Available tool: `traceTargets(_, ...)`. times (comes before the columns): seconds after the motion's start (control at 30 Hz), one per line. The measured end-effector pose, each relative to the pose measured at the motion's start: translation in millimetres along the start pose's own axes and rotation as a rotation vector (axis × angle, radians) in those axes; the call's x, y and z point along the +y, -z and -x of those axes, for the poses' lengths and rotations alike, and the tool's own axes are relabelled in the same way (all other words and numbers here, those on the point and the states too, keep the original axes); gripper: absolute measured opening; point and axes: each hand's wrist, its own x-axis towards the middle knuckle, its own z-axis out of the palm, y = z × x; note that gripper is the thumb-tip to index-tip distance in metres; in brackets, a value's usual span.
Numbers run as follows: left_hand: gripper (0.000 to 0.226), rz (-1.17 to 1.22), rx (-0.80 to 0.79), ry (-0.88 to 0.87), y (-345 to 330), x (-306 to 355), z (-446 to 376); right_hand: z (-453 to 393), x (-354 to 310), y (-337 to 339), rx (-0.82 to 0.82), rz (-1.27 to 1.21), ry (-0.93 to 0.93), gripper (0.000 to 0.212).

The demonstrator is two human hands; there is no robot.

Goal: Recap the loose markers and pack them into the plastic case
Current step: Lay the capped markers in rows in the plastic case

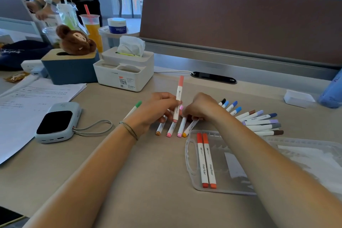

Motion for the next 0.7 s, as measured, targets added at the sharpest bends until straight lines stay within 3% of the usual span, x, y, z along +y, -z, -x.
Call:
traceTargets(0.17,0.018,0.068,-0.079,-0.036,-8.0,1.9,5.3,22.3,16.7,22.5,0.015,-0.440,0.030,0.019)
traceTargets(0.43,0.020,0.056,-0.242,-0.065,-46.0,13.8,30.7,87.8,70.6,27.8,-0.131,-0.937,0.039,0.014)
traceTargets(0.57,0.015,-0.043,-0.242,-0.140,-63.0,16.1,43.6,105.8,80.8,20.3,0.058,-0.589,0.106,0.032)
traceTargets(0.7,0.012,-0.199,-0.270,-0.203,-68.2,14.9,48.5,107.9,88.1,14.4,0.177,-0.419,0.150,0.031)
